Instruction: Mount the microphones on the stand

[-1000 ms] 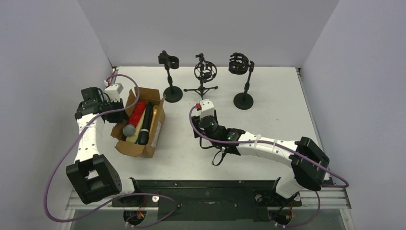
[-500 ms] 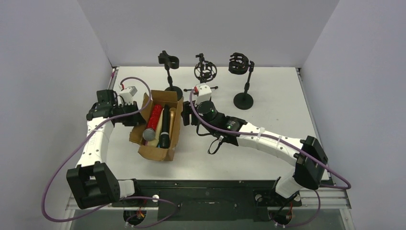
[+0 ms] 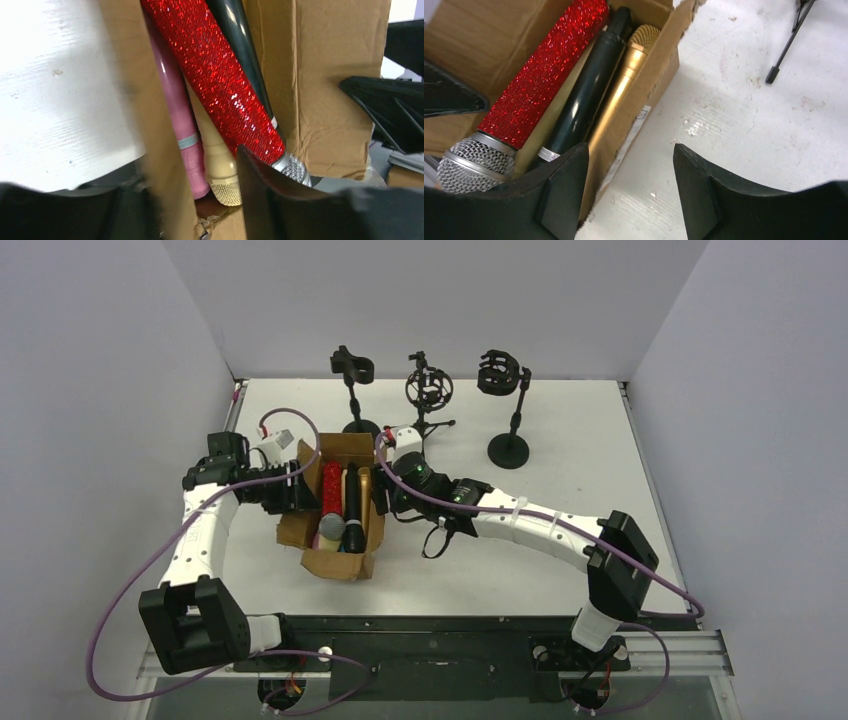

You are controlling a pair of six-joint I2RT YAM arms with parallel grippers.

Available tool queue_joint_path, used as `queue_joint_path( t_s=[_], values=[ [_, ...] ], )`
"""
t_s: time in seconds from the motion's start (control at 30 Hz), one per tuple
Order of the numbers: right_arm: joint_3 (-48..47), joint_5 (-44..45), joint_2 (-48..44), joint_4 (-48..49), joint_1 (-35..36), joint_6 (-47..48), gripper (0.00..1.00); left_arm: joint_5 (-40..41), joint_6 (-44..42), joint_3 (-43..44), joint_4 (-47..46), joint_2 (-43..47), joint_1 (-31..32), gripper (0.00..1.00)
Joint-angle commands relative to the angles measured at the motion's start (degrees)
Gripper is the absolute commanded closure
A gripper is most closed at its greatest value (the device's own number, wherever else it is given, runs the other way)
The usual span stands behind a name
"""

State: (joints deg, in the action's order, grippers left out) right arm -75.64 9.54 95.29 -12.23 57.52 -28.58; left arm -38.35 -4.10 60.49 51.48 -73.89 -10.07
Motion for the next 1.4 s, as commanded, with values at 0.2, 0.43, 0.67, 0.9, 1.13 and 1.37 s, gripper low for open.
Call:
queue_joint_path(
  t_s=[0.2,0.43,0.67,0.9,1.13,1.37],
  values=[
    [1.80,-2.23,-1.12,1.15,0.47,0.07,0.87,3.24,-6.83,14.68,5.61,-0.46,0.41,0.08],
    [3.18,-4.77,-4.89,1.08,-3.41,2.70,1.00,0.83,-9.74,26.80,2.42,-7.05,4.63,0.04],
    [4.34,-12.90,-4.98,-1.46,-7.01,7.12,1.00,-2.90,-19.36,25.59,-5.73,-10.93,9.57,0.04],
    [4.15,-17.14,-3.99,-0.26,-7.65,8.99,1.00,0.76,-26.37,26.61,-10.28,-15.20,14.01,0.04],
    [2.90,-16.39,-4.89,-0.61,-7.63,8.55,1.00,3.26,-31.44,27.41,-12.29,-19.74,14.54,0.04],
    [3.11,-15.55,-4.88,0.18,-7.68,7.61,1.00,-3.14,-43.22,34.79,-0.26,-25.57,14.37,0.08]
  ],
)
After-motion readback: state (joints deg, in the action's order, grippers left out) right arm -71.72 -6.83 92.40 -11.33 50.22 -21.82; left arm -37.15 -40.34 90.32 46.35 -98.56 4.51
